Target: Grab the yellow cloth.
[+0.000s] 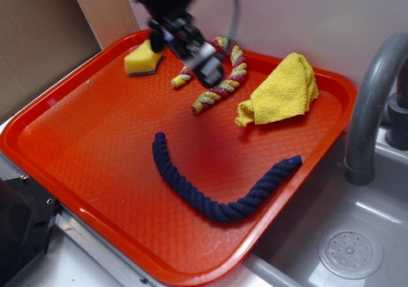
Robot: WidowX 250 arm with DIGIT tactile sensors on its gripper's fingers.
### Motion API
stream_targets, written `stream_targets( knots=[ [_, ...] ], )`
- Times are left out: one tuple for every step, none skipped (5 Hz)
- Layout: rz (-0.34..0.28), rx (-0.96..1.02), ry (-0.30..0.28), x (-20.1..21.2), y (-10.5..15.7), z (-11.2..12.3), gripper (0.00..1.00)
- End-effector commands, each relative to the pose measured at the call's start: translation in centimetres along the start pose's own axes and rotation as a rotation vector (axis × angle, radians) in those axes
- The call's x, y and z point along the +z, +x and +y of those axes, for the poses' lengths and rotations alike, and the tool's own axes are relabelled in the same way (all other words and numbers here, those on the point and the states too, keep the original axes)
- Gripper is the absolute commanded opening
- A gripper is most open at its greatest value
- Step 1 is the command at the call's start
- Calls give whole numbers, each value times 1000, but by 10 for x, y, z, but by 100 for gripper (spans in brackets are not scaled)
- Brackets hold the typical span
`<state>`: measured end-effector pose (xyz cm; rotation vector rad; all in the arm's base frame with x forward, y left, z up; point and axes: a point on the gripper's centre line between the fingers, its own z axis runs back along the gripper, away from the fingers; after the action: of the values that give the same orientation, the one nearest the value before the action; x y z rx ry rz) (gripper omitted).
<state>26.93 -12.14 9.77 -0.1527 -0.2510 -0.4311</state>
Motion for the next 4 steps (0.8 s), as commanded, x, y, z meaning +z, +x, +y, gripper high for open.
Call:
stream_targets(
  knots=[
    [-7, -86, -59, -32, 54, -29, 100],
    [27, -52, 67, -52, 67, -32, 100],
    [58, -24, 124, -62, 71, -32, 0],
    [80, 10, 157, -68, 71, -30, 0]
  ],
)
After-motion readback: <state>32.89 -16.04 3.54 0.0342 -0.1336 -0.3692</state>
